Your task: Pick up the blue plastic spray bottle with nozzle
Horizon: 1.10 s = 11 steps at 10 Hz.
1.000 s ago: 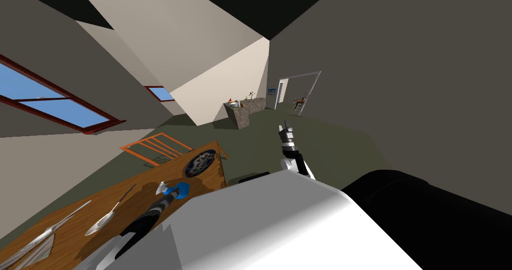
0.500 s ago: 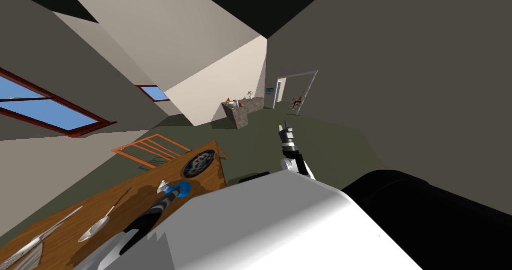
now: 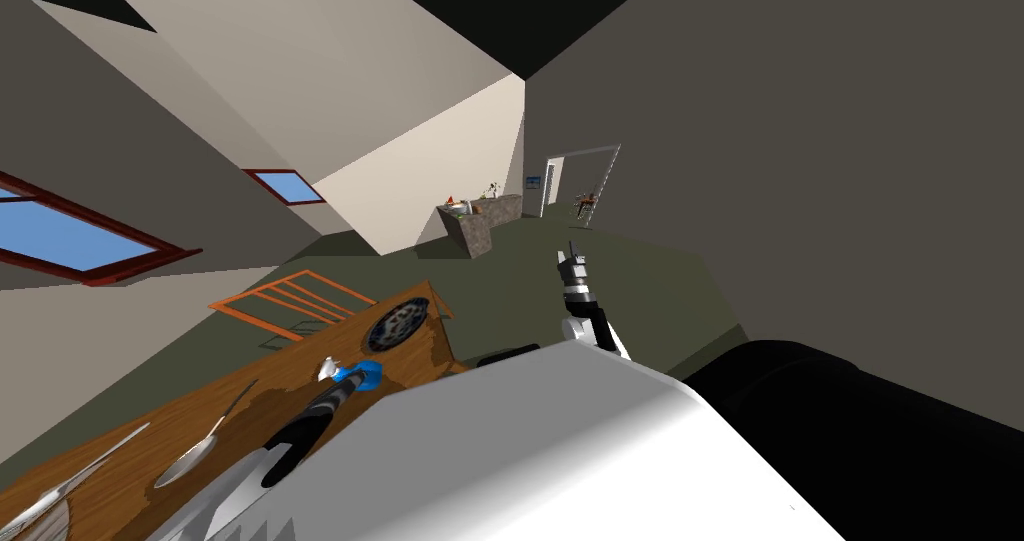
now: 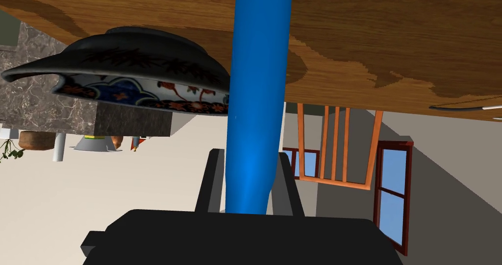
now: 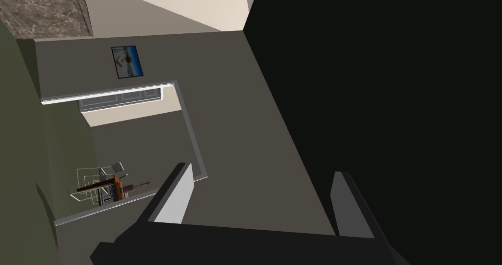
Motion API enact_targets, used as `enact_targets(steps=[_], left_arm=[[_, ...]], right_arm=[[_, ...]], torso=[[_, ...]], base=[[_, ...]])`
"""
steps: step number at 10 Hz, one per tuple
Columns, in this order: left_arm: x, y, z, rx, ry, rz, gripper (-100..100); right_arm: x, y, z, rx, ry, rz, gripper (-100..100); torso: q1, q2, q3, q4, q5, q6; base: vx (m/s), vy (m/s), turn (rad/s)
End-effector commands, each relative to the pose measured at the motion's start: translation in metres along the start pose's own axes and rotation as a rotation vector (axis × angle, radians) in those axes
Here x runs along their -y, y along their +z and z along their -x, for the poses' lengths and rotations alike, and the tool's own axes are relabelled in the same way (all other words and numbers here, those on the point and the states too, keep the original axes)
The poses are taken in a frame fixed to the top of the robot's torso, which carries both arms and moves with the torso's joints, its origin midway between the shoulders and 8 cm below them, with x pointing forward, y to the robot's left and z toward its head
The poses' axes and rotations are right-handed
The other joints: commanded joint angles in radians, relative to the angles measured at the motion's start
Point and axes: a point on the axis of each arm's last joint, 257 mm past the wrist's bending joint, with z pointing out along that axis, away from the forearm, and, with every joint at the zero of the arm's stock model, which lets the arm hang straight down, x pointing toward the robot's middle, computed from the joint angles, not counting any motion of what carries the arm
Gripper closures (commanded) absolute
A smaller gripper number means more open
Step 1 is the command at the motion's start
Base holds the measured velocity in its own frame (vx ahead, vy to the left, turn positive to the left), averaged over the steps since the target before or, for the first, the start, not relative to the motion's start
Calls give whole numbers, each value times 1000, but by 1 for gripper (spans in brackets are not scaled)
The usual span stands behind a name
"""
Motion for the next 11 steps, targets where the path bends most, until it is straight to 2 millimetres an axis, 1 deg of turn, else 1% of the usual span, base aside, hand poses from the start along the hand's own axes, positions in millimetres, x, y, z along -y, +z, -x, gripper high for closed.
enact_targets(steps=[1, 3, 4, 5, 6, 8, 9, 10, 11], left_arm=[[0, 1, 2, 1, -5, 14, 100], [11, 1, 4, 0, -25, 21, 100], [6, 1, 4, 0, -25, 38, 100], [12, 1, 5, -2, -35, 41, 100], [10, 1, 5, -2, -35, 50, 100], [21, 0, 4, -9, -56, 55, 100], [17, -1, 4, -10, -56, 74, 100], [19, 0, 4, -9, -54, 62, 100], [18, 0, 4, -9, -54, 66, 0]], right_arm=[[0, 0, 0, 0, 0, 0, 0], [0, 0, 0, 0, 0, 0, 0], [0, 0, 0, 0, 0, 0, 0], [0, 0, 0, 0, 0, 0, 0], [0, 0, 0, 0, 0, 0, 0], [0, 0, 0, 0, 0, 0, 0], [0, 0, 0, 0, 0, 0, 0], [0, 0, 0, 0, 0, 0, 0], [0, 0, 0, 0, 0, 0, 0]], torso=[[0, 0, 0, 0, 0, 0], [0, -1, 0, 0, 0, 0], [1, 1, 1, 0, 0, 0], [0, 1, 0, 0, 0, -1], [0, 1, 1, 0, 0, -1], [-1, 0, 0, 0, 0, -1], [0, 1, 1, 0, 0, 0], [0, 1, 1, 0, 0, -1], [0, -2, -1, 0, -1, -2]], base=[[-58, 17, -62], [-92, 34, -119], [-92, 29, -95], [-99, 24, -70], [-73, 25, -52], [-91, 23, -97], [-93, 35, -72], [-33, 15, -9], [-8, 3, 5]])
